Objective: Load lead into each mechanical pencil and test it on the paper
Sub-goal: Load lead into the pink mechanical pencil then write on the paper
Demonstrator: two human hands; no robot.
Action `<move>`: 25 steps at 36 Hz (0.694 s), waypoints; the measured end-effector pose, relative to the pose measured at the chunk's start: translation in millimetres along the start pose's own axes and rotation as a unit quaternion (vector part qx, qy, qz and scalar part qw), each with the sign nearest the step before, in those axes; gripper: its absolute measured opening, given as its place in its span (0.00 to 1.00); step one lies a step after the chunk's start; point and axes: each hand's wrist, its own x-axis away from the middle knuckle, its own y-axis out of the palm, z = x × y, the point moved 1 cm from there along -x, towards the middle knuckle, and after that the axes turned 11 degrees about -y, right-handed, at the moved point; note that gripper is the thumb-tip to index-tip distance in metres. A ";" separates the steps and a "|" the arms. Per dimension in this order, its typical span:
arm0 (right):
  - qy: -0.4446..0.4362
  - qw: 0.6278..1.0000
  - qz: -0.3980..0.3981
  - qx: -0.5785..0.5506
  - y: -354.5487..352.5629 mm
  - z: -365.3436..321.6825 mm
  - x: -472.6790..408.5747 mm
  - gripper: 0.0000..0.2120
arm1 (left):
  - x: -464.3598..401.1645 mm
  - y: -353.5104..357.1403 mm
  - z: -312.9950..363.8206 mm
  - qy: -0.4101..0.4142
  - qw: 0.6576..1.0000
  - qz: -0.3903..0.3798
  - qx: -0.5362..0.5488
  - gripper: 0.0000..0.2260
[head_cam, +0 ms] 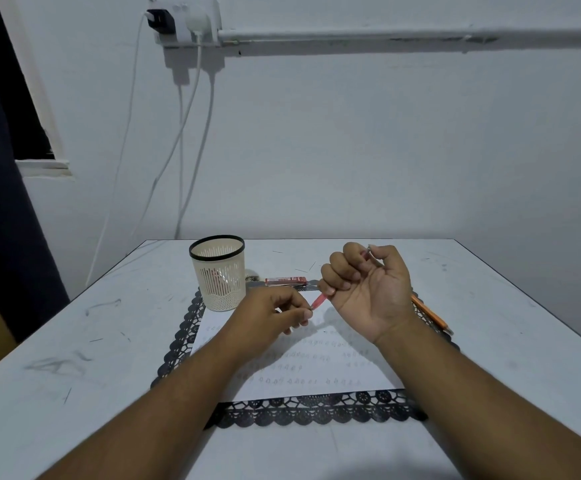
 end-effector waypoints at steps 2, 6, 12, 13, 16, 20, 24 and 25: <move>0.000 1.000 0.002 -0.002 -0.2 -0.3 -0.1 0.14 | -0.8 0.5 0.7 -0.001 1.000 0.001 0.000 0.06; 0.002 1.000 0.006 0.002 1.3 -2.1 -0.1 0.14 | -0.3 0.2 2.0 -0.002 1.000 0.000 -0.003 0.06; 0.003 1.000 0.003 0.002 0.5 -1.0 1.1 0.14 | 1.2 0.1 3.1 -0.001 1.000 0.000 -0.003 0.06; 0.003 1.000 0.004 -0.001 1.3 -1.1 1.1 0.14 | 1.4 0.2 3.0 -0.002 1.000 0.000 -0.001 0.06; 0.006 1.000 0.007 0.001 2.7 -1.6 1.8 0.14 | 1.7 0.5 2.3 -0.006 1.000 0.000 0.005 0.06; 0.005 1.000 0.019 -0.003 2.3 -2.0 2.4 0.15 | 1.4 1.6 2.1 -0.005 1.000 -0.002 0.006 0.07; -0.006 0.999 0.053 -0.001 5.3 -1.7 0.7 0.15 | 1.0 1.5 3.0 -0.003 1.000 -0.001 0.010 0.08; -0.006 0.998 0.061 -0.003 6.0 -1.2 0.3 0.15 | 1.2 1.1 3.1 -0.005 1.000 0.001 0.010 0.08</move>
